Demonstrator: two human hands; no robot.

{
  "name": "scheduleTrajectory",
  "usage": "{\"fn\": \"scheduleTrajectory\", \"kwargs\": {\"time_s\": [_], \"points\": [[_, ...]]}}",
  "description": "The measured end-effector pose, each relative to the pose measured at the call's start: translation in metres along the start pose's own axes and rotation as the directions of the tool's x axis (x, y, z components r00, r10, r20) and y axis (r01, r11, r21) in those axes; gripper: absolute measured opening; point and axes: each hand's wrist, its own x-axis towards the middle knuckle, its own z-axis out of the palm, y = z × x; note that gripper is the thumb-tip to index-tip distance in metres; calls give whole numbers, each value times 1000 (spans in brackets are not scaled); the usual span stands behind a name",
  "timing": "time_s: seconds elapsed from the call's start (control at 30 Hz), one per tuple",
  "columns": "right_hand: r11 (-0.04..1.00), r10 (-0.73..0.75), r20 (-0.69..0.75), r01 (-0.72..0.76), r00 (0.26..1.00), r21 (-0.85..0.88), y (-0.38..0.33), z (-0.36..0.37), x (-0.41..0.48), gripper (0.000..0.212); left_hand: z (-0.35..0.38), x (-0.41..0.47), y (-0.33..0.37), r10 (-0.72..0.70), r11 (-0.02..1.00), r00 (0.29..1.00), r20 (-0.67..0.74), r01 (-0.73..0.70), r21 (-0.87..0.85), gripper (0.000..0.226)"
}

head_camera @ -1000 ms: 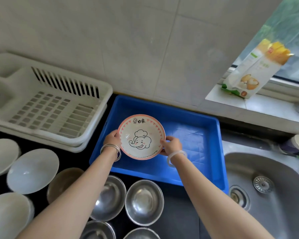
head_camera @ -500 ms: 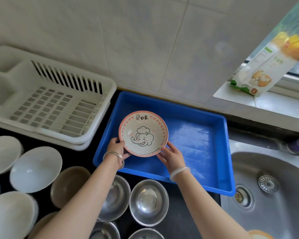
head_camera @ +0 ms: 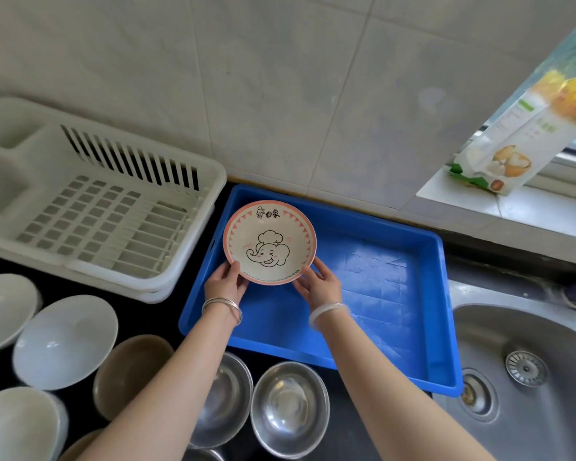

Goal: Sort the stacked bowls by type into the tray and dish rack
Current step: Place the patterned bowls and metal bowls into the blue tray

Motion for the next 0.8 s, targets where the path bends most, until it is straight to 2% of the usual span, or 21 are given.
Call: {"fn": "scheduleTrajectory", "kwargs": {"time_s": [0.27, 0.47, 0.57, 0.63, 0.73, 0.8], "points": [[1000, 0, -14, -1, 1000, -21, 2, 1, 3, 45, 2, 0, -2, 25, 1000, 1000, -2, -25, -4, 30], [963, 35, 43, -23, 998, -270, -8, -4, -9, 42, 5, -15, -6, 30, 998, 999, -12, -29, 48, 29], [925, 30, 46, -10, 998, -379, -14, -13, -25, 41, 6, -40, -15, -16, 998, 1000, 15, 15, 67, 14], [906, 4, 60, 22, 998, -423, -20, -24, -41, 36, 9, -60, -22, 4, 995, 999, 46, -9, 98, 12], [869, -45, 102, 89, 994, -486, -32, -51, -73, 23, 18, -92, -31, 92, 981, 992, 87, -105, 164, 21], [843, -71, 128, 128, 989, -522, -41, -75, -97, 20, 29, -117, -38, 95, 974, 991, 94, -112, 197, 34]]}}
